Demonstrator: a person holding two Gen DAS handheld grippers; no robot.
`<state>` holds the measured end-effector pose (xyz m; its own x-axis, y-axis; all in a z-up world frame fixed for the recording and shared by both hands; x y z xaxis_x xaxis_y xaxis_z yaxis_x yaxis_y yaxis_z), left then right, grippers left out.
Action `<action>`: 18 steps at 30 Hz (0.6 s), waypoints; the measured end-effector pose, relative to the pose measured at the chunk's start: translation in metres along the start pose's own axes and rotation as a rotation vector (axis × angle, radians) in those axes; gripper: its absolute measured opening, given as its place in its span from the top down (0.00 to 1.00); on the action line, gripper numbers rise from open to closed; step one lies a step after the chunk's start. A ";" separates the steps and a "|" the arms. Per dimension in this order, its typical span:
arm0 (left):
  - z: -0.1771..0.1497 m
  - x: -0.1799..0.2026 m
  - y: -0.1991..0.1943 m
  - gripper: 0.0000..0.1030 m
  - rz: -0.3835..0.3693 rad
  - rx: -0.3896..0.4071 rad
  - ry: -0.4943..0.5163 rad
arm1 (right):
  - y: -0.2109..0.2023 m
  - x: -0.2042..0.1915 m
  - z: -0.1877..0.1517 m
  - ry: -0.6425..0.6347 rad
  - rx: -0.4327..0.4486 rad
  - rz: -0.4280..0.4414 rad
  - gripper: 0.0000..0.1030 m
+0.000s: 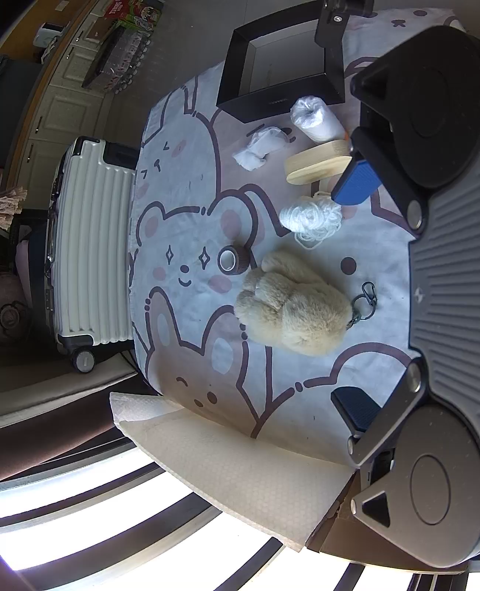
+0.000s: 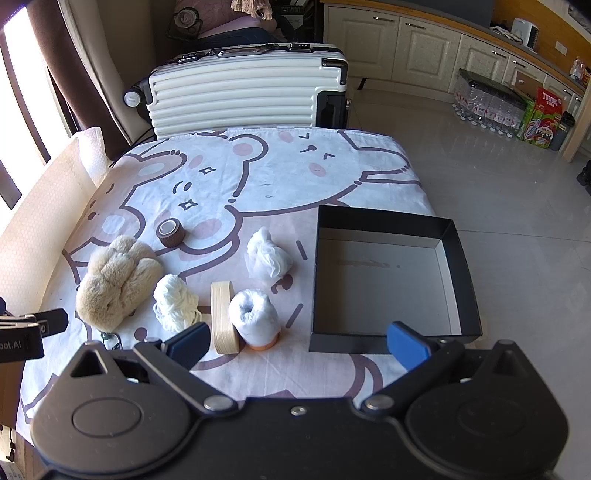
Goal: Organize objects
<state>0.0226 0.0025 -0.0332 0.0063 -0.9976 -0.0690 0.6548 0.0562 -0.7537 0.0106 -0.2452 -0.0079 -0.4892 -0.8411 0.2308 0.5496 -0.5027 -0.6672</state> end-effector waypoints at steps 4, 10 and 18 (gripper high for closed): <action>0.000 0.000 0.000 0.00 -0.001 0.000 -0.001 | 0.000 0.000 0.000 0.004 -0.001 -0.006 0.00; 0.000 0.000 0.000 0.00 0.000 -0.001 -0.002 | -0.001 0.001 0.000 0.006 -0.002 -0.012 0.00; 0.000 0.000 0.000 0.00 -0.002 -0.001 -0.003 | -0.001 0.001 0.000 0.012 -0.004 -0.020 0.00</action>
<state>0.0227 0.0029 -0.0332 0.0069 -0.9978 -0.0653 0.6542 0.0539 -0.7544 0.0100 -0.2453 -0.0067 -0.5082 -0.8285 0.2353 0.5372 -0.5185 -0.6653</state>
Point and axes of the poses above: each gripper's, at about its wrist camera, not at the fingertips, and y roughly the way its jaws point, x to its right, z to its top, the point moved 4 cm from there along y, roughly the way its jaws point, and after that the axes turned 7 degrees about x, right-handed, at the moved point
